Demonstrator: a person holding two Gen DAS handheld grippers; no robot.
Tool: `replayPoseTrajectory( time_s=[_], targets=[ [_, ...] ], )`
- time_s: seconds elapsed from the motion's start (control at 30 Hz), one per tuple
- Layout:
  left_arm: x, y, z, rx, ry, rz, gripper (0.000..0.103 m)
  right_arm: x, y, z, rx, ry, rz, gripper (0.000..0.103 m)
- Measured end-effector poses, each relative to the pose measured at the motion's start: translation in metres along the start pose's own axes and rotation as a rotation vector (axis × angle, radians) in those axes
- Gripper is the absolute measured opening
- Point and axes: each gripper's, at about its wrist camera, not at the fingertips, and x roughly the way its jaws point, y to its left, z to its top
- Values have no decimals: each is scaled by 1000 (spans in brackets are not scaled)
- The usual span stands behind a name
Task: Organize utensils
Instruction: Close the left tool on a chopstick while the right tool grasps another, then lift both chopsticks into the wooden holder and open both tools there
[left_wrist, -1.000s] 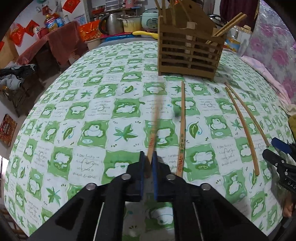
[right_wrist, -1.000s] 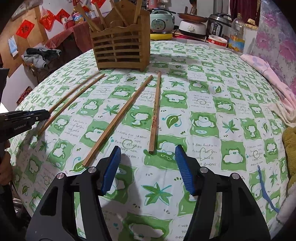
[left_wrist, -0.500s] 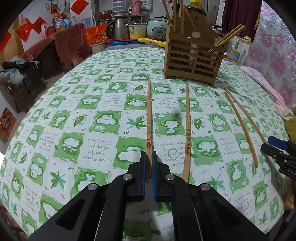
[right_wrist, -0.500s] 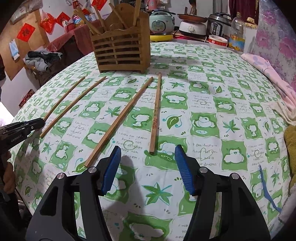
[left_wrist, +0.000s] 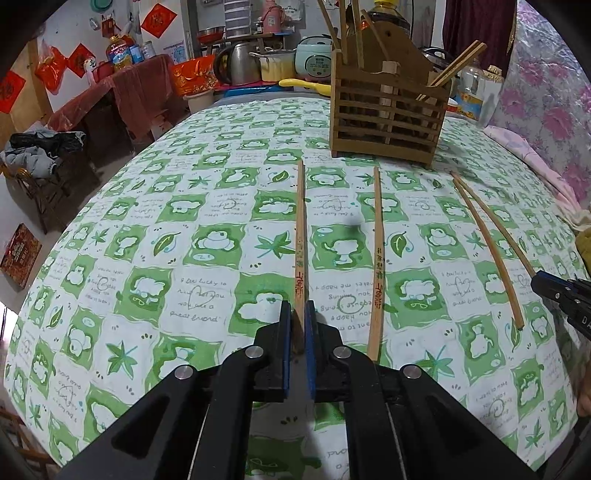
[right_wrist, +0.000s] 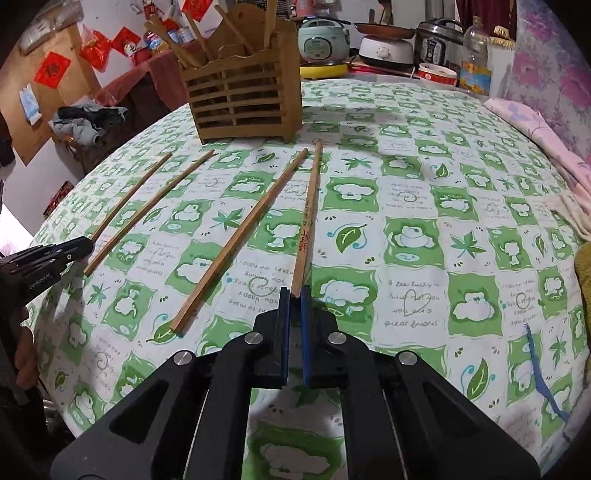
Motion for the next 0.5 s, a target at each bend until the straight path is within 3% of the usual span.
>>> replayPoseTrajectory(
  time_s=[0.23,0.5],
  targets=[
    [-3,5,-2,-33,-4,-34,6,-7,-4,-1,11,-37,-3,7],
    [-23,3,-2,-57,-27,-74,6,-40,-8,-8,18,-184,-22,6]
  ],
)
